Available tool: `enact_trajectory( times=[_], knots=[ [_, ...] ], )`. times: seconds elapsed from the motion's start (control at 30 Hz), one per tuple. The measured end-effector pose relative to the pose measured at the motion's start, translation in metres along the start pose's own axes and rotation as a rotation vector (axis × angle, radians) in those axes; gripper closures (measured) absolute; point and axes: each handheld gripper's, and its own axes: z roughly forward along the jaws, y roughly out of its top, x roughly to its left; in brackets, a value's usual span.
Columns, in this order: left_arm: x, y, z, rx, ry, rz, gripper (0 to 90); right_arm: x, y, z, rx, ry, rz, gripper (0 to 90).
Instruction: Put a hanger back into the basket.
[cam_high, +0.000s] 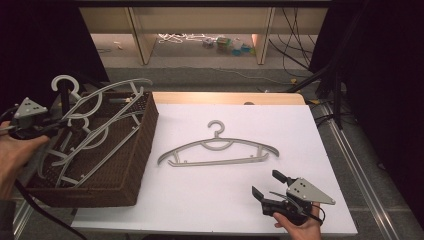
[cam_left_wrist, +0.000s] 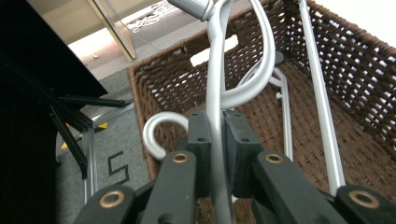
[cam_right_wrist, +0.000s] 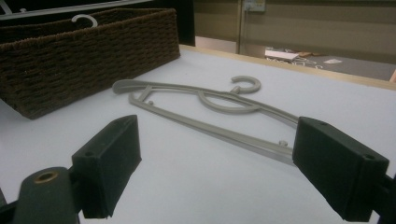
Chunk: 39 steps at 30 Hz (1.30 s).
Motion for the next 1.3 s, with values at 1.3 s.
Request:
enact_trajectory(
  times=[1.3],
  knots=[
    [-0.004, -0.032, 0.017, 0.108, -0.002, 0.047, 81.9, 0.0, -0.001, -0.001, 0.019, 0.005, -0.003, 16.1]
  ],
)
